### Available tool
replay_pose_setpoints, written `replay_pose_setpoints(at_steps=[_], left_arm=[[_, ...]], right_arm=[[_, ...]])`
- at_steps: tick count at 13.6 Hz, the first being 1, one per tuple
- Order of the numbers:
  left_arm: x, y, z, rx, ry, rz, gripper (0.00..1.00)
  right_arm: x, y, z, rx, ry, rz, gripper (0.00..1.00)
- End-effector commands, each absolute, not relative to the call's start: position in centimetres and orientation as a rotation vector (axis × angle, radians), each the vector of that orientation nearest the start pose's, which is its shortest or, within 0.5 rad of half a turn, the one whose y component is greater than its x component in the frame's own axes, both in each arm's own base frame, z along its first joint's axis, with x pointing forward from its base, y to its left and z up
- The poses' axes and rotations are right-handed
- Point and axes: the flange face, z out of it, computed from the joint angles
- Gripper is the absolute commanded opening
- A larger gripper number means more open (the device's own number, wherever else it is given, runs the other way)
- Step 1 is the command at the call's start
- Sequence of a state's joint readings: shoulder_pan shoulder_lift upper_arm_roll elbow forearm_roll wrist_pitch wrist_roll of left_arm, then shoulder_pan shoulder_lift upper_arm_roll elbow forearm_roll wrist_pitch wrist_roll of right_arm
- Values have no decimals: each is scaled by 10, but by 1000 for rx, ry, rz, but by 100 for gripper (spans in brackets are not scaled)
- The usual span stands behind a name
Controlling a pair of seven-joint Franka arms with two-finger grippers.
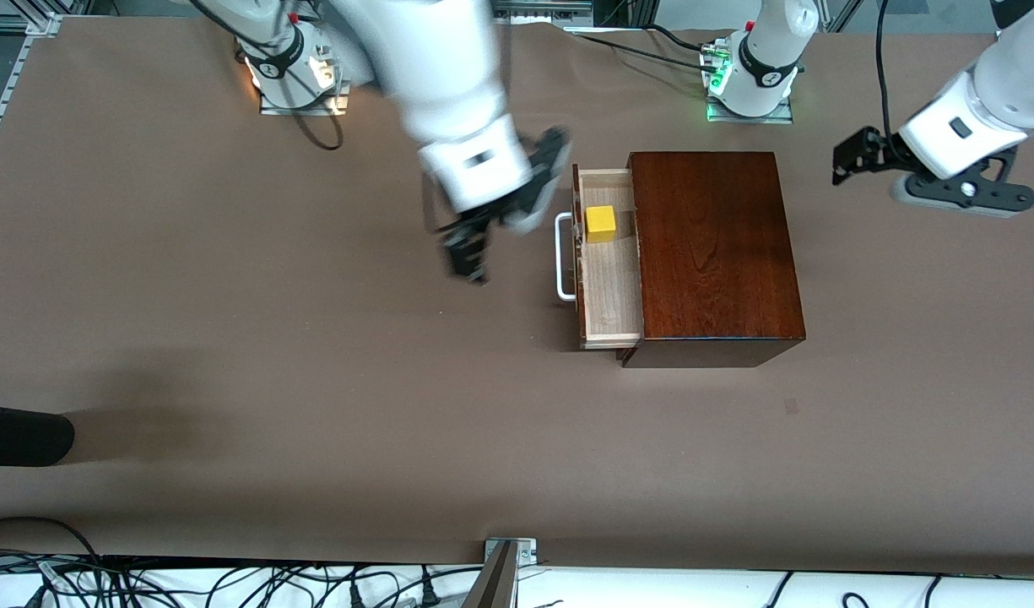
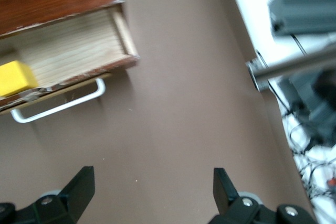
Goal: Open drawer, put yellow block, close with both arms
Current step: 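Withdraw the right gripper while the left gripper reaches the drawer front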
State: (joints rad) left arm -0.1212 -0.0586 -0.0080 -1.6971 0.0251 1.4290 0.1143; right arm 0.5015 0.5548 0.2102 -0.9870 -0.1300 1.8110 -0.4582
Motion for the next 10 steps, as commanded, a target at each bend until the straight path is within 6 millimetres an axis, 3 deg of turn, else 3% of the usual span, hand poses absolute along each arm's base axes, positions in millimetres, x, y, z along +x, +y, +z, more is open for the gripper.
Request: replay_pose_setpoints(at_steps=[1,5,7,9,10], left_arm=[[507,-87,590,-3041,700,390,100],[498,-127,570,-2979,1055,553,100],[499,-158,547,-2949,1147,625,100],[497,-206,517,-2940,1252,723,100],[503,-231,513,-2929,1326,726,100]], right_arm=[[610,354,599,-2676,-1483,-404,100],[604,240,611,-2776,-1161,-328,100],[582,204,619,-2814,-1097,-307,100],[561,175,617,-2865,-963,-260,100],[558,155,616,-2896,-863,-224,100]])
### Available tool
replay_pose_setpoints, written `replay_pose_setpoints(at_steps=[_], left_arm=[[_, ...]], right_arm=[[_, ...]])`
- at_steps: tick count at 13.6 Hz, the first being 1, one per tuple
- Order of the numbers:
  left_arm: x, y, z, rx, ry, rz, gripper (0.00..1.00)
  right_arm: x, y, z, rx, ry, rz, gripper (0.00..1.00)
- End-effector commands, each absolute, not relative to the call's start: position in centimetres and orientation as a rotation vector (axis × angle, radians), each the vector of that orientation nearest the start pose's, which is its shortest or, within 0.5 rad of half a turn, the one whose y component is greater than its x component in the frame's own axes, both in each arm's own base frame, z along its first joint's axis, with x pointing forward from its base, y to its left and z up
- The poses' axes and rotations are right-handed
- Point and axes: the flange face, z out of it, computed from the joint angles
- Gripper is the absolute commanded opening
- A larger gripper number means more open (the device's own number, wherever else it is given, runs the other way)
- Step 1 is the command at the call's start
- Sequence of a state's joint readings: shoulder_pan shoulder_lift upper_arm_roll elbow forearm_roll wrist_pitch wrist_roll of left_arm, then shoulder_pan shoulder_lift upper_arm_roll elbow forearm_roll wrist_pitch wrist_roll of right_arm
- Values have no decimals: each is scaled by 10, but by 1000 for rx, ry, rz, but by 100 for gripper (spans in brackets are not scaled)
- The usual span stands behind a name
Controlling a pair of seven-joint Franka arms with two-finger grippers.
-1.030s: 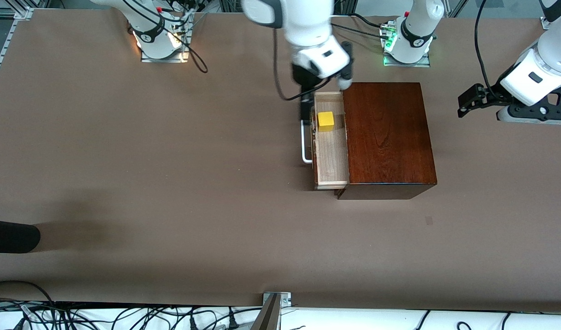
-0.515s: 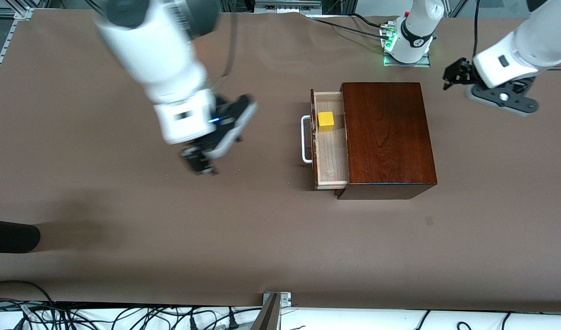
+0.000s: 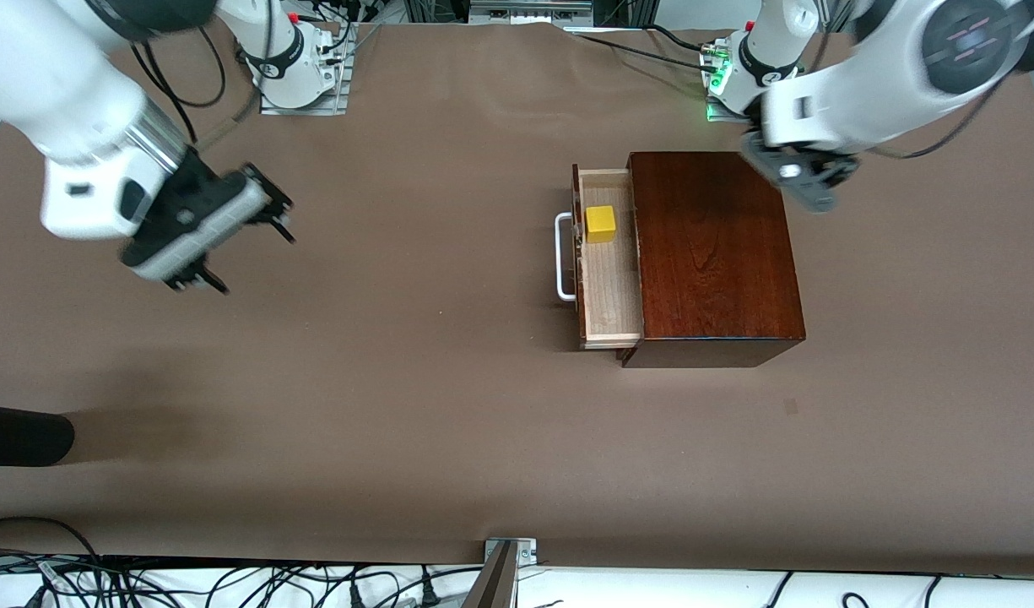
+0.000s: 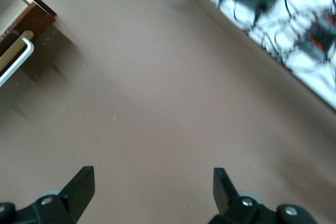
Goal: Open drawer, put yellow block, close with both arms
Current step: 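Withdraw the right gripper while the left gripper reaches the drawer front, then push the drawer front into the box with the left gripper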
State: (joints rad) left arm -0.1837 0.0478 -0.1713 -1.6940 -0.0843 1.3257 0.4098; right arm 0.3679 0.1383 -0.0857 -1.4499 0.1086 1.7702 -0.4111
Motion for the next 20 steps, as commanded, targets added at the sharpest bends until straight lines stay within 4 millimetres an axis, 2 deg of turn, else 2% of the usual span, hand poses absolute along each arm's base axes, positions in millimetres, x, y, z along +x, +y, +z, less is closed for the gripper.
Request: replay_pose_setpoints(at_steps=[1,3,5,6,7,8,10,12,13,15,18,20], left_arm=[[511,-267,500,-2900,1425,752,100],[529,-321,488,-2870,1567,731,100],[531,-355,466,-2835,1669,729,100],[533,-374,454,-2830,1715,678,100],[530,-396,449,-2789,1837,569,100],[531,-414,431,-2737,1965,496,100],[531,-438,404,-2647,2130,422,100],[527,-465,387,-2468,2393,255,100],[525,-472,382,-2376,2490,213,100],[518,-474,363,-2252,2596,251,100],[485,-486,316,-2077,2600,368,100],[480,-483,302,-2062,2593,383,100]], right_arm=[[557,143,615,-2919,-779,-178,100],[557,130,615,-2958,-635,-136,100],[554,108,613,-3003,-561,-60,100],[553,99,615,-3012,-543,-52,100],[553,93,615,-3024,-532,-47,100],[552,89,617,-3044,-528,-35,100],[551,87,621,-3063,-463,-19,100],[550,87,621,-3085,-416,-6,100],[551,87,622,-3092,-419,-16,100],[553,83,625,-3104,-424,-31,100],[559,82,631,-3117,-419,-53,100],[558,81,632,-3117,-414,-53,100]])
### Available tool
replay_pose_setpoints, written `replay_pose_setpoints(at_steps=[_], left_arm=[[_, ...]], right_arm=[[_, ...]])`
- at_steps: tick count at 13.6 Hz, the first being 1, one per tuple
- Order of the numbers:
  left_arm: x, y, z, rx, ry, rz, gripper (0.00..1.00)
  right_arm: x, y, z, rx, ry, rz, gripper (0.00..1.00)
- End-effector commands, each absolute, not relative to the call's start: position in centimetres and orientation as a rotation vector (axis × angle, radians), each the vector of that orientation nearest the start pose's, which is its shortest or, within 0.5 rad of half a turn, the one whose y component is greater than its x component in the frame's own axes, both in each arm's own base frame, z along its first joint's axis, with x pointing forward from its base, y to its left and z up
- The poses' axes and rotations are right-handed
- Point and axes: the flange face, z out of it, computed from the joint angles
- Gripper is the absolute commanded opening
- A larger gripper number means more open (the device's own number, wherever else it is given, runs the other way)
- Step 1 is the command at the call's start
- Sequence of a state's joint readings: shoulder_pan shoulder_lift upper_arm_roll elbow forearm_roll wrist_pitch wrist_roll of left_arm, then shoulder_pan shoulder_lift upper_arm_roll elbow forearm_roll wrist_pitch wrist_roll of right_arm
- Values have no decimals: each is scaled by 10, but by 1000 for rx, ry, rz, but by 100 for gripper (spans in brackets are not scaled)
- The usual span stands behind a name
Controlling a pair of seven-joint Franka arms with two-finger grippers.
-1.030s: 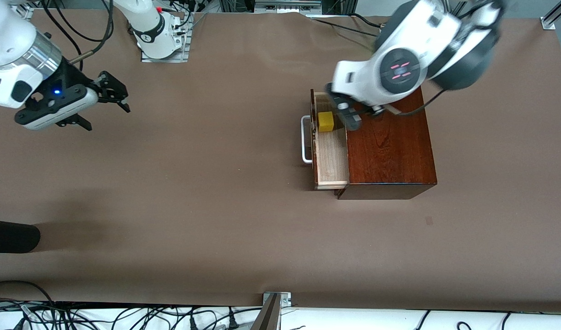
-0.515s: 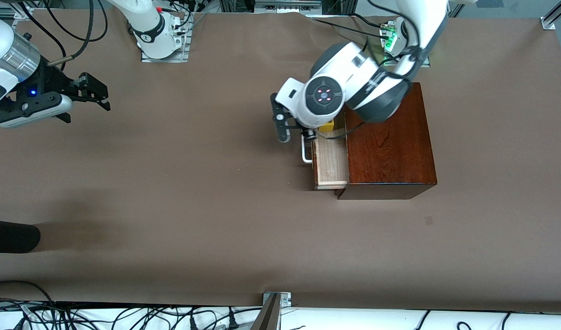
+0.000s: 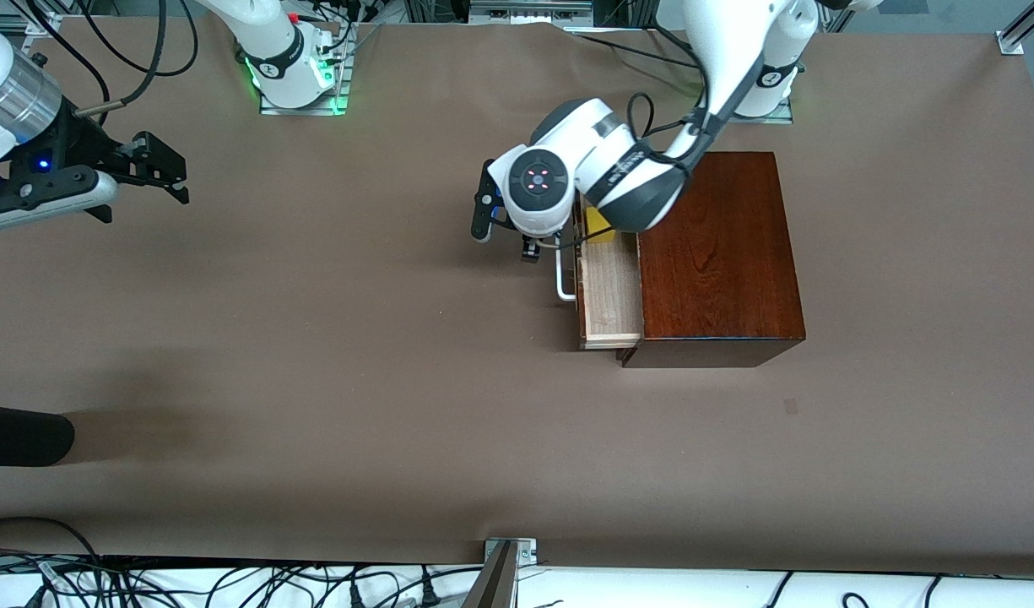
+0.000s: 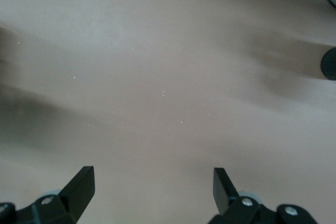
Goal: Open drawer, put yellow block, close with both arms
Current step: 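Push the drawer front into the box with the left gripper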
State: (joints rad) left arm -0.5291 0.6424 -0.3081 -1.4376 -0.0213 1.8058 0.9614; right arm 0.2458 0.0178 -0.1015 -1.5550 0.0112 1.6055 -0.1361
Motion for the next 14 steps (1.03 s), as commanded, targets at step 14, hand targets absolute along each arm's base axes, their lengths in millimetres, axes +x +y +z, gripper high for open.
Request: replay_pose_setpoints(at_steps=[14], left_arm=[[506,-404,274,-2089,2447,705,100]], right_arm=[[563,76,633,-3120,-387,-73,100]])
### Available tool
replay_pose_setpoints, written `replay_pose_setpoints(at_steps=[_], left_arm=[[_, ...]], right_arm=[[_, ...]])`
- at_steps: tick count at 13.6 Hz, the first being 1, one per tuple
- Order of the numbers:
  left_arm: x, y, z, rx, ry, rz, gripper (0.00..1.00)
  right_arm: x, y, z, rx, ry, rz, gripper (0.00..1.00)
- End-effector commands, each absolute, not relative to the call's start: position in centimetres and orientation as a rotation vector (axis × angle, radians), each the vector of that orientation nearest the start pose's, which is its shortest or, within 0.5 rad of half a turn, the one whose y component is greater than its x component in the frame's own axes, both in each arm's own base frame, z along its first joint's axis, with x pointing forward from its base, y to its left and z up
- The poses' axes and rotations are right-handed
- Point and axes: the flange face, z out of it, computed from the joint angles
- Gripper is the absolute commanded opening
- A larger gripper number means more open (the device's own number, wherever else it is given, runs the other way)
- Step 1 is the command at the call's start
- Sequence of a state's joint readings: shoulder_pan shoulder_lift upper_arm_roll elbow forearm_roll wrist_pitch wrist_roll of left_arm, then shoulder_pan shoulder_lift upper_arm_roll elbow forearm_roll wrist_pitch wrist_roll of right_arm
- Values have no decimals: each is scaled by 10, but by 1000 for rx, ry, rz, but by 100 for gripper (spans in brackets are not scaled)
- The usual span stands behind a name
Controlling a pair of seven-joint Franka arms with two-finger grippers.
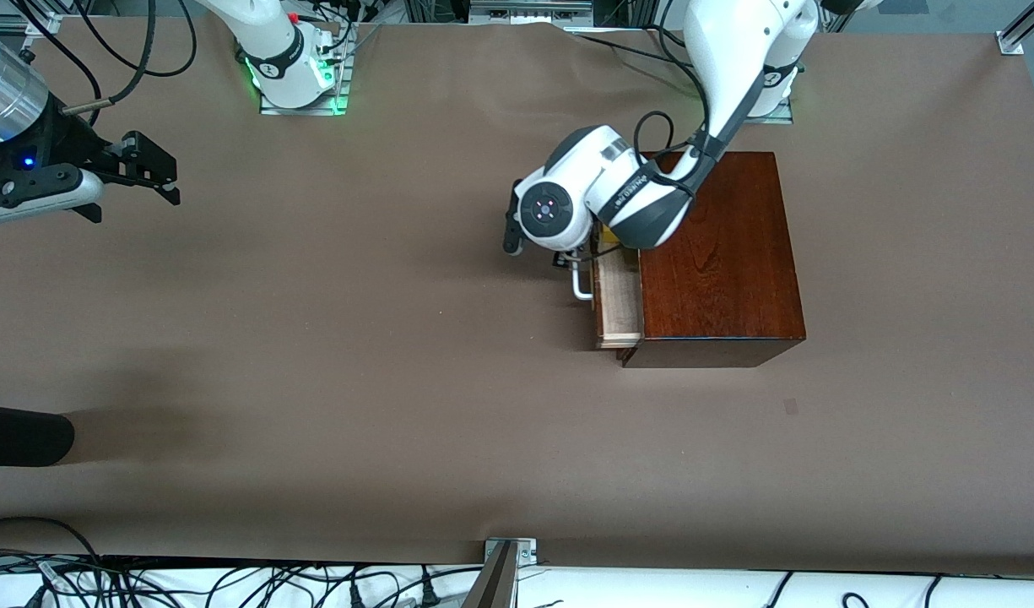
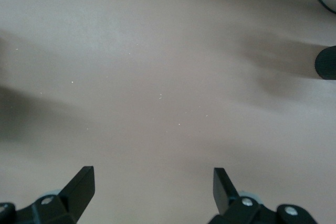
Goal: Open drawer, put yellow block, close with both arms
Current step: 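Push the drawer front into the box with the left gripper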
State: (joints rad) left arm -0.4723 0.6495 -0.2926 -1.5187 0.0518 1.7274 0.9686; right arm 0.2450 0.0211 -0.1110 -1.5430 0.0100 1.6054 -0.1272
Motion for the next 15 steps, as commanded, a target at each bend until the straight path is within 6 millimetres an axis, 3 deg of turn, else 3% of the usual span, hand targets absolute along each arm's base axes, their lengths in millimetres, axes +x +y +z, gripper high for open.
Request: replay_pose_setpoints(at_steps=[1,3,8,15], left_arm=[[511,-396,274,-2104,2432,719,100],[522,-380,274,-2114,2408,722,100],[528,-369,282,-2140,2382,726,100],[528,-366,286,-2145,2371,730,100]], right_arm=[[563,76,633,-3119,-385,-73,100],[563,77,633,-3118,-387,-73,100],[563,75,632,-3116,-382,-70,100],[563,75,632,-3114,-382,-68,100]])
